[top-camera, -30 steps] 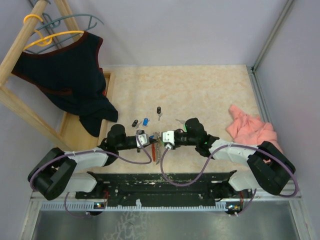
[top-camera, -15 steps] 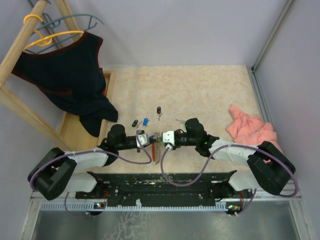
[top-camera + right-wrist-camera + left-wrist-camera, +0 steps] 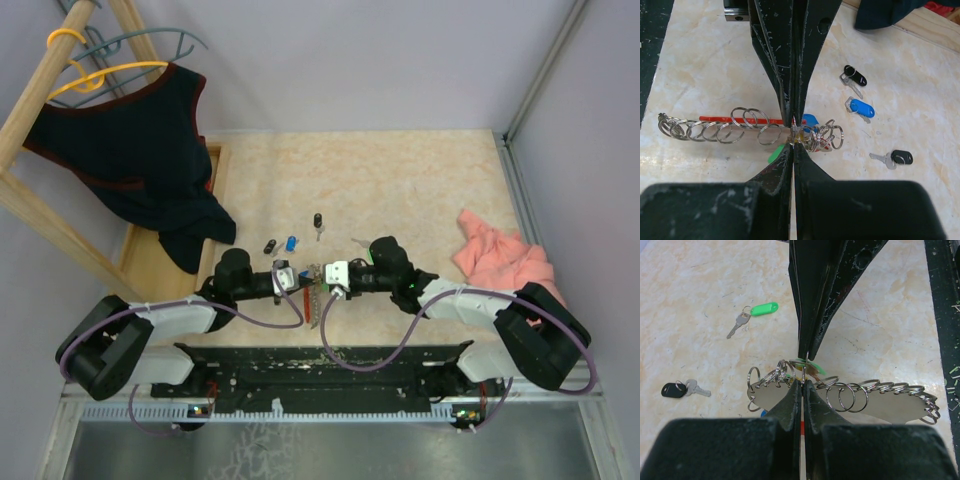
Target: Put the keys on the keyring
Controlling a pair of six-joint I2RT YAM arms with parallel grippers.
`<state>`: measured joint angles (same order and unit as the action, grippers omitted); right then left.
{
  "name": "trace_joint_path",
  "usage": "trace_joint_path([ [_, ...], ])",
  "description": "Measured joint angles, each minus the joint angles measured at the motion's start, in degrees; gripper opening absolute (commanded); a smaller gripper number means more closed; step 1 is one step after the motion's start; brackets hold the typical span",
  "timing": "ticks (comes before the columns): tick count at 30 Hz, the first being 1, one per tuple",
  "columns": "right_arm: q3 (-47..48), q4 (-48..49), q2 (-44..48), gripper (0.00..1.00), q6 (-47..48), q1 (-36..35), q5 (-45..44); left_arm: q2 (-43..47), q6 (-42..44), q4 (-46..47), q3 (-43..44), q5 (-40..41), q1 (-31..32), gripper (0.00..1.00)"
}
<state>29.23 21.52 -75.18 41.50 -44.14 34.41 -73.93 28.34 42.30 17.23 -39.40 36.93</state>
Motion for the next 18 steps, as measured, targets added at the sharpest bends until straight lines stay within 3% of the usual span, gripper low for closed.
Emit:
trace_joint_path([
  [18, 0.02, -0.07, -0.33, 0.00, -1.60, 0.00, -1.36, 0.00, -0.02, 0.00, 0.00, -0.02, 0.02, 0.01],
])
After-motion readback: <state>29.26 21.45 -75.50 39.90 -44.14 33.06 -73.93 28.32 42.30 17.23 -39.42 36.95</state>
